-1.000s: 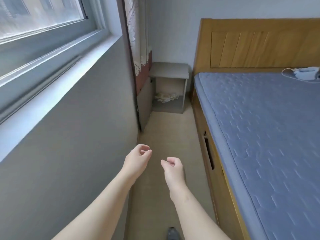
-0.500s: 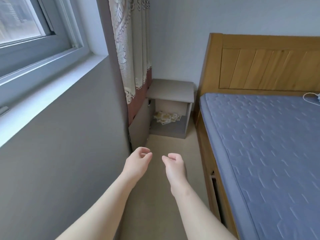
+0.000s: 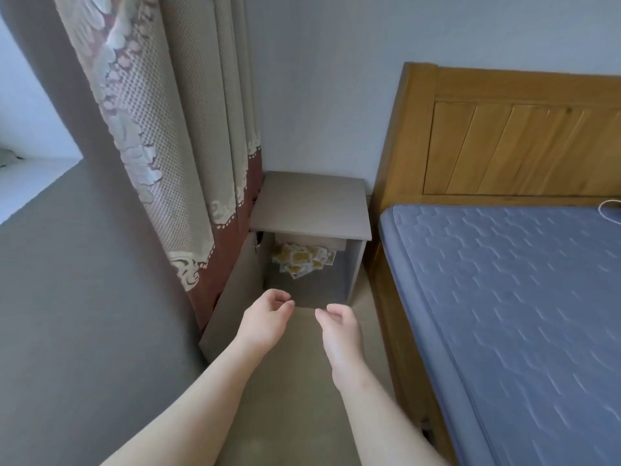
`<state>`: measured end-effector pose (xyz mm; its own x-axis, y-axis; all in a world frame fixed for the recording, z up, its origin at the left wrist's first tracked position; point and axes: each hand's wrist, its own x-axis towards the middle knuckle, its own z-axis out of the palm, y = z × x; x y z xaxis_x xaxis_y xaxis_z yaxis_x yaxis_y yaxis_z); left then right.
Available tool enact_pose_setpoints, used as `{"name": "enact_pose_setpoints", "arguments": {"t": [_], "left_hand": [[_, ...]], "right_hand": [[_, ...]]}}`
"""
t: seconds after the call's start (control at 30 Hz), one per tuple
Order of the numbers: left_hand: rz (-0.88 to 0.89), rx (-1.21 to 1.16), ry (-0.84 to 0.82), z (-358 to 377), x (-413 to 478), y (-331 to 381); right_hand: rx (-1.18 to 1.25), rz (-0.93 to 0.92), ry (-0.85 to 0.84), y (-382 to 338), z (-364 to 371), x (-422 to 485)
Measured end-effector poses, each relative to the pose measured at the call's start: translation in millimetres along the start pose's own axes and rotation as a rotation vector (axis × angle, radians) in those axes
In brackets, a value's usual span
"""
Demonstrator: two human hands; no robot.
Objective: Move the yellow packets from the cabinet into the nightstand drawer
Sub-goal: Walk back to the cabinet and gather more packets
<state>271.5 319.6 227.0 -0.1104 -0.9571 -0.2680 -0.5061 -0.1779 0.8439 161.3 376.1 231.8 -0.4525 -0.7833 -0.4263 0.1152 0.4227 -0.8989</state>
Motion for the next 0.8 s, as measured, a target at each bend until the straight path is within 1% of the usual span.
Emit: {"name": "enact_pose_setpoints", "arguments": {"t": [0.1,0.23,0.33,0.43,0.57,0.73,0.8], "left_hand": [[0.006,0.033,-0.045,7,65,24],[-0.042,0.046,-0.095,27,133,38],[-0.097,0.035,-0.086,42,183,37],[-0.165,0.021,-0.032,63,240,29],[-0.264,-0.001,0.013,98,309,7],[-0.305,0.036,-0.003,140,397,-45],[-0.306,0.048,-0.003,161,436,-80]], "right_hand": [[0.000,0.014,0.031,-23,9,59],[0.020,0.057,0.051,-33,13,131],[-0.038,0.078,0.009,-37,16,187],[-0.110,0.100,-0.077,-35,21,255],[-0.213,0.128,-0.185,-19,32,344],[-0.333,0.124,-0.197,30,55,453],[-0.381,0.114,-0.195,65,72,497]]}}
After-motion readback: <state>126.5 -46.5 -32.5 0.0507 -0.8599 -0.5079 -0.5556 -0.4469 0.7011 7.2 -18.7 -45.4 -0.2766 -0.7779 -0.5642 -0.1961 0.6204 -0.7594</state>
